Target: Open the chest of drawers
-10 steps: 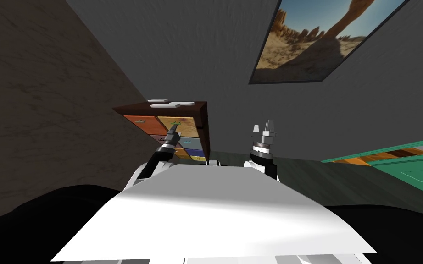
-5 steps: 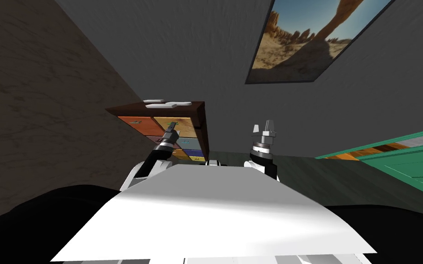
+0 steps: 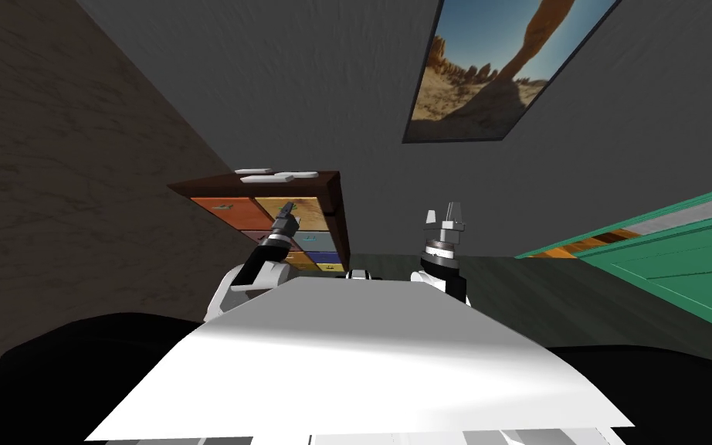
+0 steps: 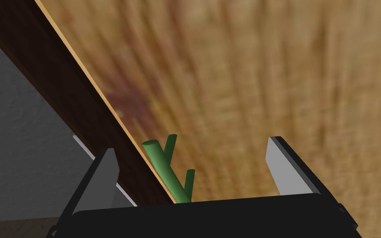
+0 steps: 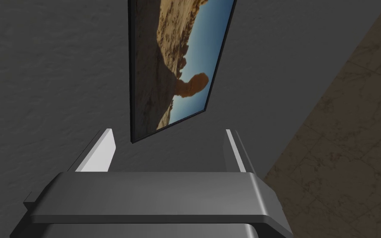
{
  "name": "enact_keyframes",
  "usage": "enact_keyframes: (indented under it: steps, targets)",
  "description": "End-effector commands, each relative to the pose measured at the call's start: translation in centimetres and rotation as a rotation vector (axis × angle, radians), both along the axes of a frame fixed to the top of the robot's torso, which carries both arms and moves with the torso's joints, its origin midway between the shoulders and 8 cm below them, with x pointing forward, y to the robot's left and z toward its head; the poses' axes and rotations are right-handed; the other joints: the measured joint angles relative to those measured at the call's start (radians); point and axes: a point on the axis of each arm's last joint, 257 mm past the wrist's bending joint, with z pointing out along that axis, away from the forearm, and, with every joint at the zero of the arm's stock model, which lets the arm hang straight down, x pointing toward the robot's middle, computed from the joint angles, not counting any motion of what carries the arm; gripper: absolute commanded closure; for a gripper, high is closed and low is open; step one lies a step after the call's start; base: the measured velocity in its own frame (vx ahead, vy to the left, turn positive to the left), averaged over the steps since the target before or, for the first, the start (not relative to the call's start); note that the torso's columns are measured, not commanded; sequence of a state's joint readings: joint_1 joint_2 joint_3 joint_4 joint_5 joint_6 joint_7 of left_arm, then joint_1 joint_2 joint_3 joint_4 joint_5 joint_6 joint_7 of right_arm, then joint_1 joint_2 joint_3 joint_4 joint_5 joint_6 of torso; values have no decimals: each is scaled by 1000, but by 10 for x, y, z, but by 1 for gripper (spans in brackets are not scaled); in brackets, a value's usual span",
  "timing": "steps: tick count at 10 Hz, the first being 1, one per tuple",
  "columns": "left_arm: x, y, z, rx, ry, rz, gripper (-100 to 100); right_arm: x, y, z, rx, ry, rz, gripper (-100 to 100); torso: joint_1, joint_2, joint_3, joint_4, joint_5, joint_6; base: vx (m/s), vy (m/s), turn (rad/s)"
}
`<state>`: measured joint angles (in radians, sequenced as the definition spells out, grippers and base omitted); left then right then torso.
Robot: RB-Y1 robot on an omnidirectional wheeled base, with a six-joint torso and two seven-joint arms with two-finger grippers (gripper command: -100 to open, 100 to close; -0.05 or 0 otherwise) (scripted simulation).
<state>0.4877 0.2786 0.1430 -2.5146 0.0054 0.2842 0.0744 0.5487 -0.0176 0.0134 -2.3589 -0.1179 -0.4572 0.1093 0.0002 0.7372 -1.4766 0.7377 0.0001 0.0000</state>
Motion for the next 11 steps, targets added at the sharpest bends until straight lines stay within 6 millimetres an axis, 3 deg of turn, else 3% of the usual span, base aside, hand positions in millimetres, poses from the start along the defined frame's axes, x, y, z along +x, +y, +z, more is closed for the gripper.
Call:
enact_keyframes:
  steps: [1, 2, 3, 11]
  targets:
    - [9, 13, 4, -4, 0, 26, -100, 0, 0, 0, 0, 0, 0, 0, 0, 1, 0, 0, 0, 0, -34, -7, -107]
    - [7, 10, 3, -3, -1, 19, -100, 0, 0, 0, 0, 0, 0, 0, 0, 1, 1, 0, 0, 0, -14, -2, -22]
    - [2, 3, 0, -1, 1, 7, 100, 0, 0, 0, 0, 0, 0, 0, 0, 0, 0, 0, 0, 0, 21, 7, 146]
    - [-20, -23, -7, -2, 2, -47, 100, 0, 0, 0, 0, 0, 0, 0, 0, 1, 1, 0, 0, 0, 30, 7, 71]
